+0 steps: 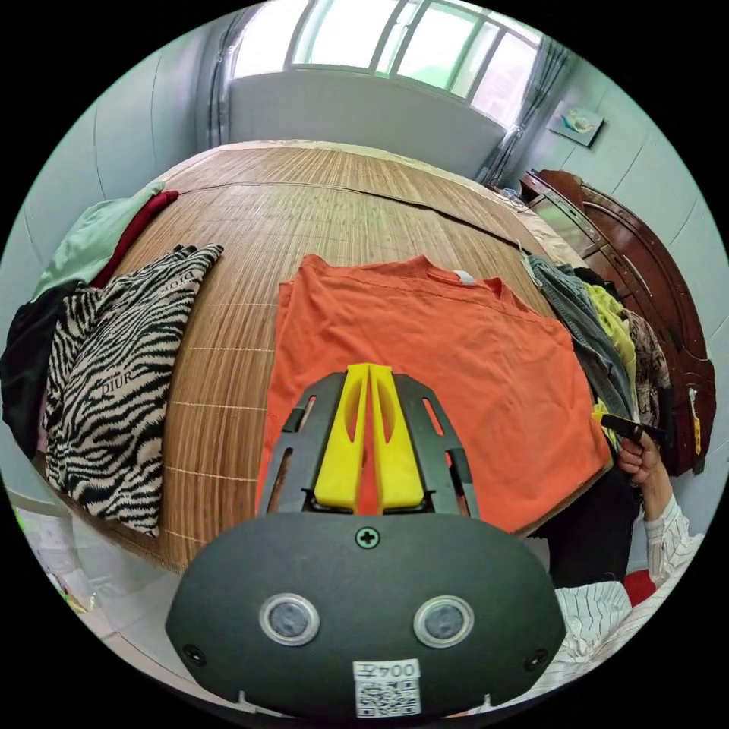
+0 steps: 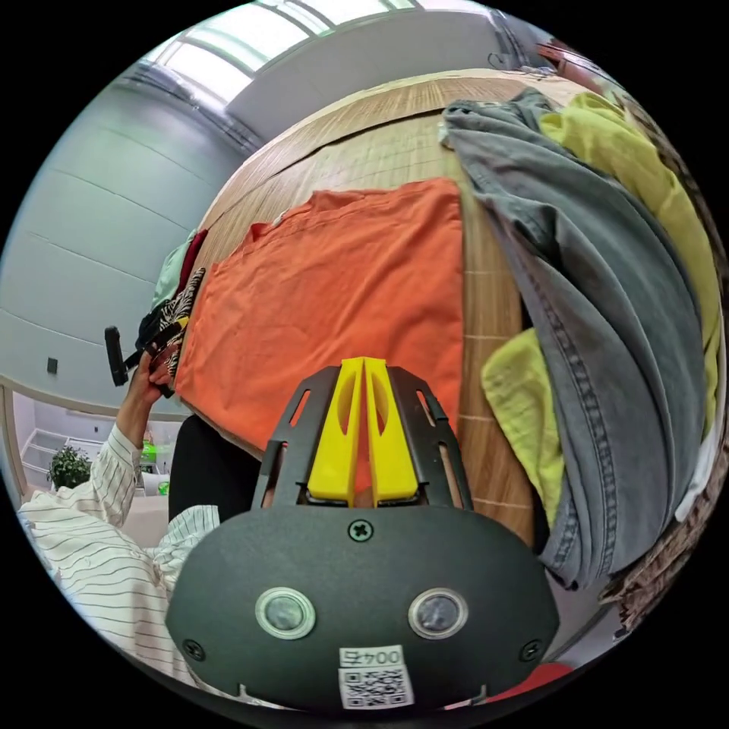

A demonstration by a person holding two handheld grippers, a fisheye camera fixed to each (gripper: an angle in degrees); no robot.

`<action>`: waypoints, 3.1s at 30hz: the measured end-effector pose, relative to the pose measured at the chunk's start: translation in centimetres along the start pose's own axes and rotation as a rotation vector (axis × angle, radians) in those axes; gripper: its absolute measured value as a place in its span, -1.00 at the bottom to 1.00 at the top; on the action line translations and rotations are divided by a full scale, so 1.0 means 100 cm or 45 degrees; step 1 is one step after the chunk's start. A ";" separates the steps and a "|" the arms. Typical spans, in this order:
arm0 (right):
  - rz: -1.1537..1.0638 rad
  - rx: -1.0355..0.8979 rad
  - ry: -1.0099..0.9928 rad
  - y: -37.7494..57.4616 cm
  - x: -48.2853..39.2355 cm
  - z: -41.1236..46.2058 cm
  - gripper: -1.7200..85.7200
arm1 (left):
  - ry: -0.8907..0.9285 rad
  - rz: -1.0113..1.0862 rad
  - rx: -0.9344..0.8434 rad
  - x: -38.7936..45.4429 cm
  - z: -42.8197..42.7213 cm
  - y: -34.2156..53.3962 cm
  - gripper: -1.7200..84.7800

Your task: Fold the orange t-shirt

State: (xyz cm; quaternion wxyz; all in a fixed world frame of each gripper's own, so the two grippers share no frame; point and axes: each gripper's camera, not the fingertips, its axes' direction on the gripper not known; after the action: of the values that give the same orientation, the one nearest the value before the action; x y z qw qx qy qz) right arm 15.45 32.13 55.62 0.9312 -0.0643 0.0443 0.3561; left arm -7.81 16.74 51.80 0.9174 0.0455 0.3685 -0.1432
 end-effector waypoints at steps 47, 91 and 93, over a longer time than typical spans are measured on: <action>0.363 0.070 -0.352 0.117 0.128 -0.024 -0.77 | 0.552 0.564 0.150 0.411 0.170 0.006 -0.93; 0.525 0.226 -0.745 0.068 0.167 -0.087 -0.63 | 0.264 0.766 0.227 0.573 0.181 0.193 -0.94; 0.523 0.207 -0.763 0.058 0.167 -0.086 -0.60 | 0.288 0.728 0.264 0.561 0.170 0.191 -0.94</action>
State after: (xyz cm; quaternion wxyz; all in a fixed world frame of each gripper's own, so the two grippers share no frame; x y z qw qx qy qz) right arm 23.66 46.13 44.42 0.8140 0.1270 -0.1901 0.5340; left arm 47.67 18.90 24.98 0.8642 0.2560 0.4238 0.0895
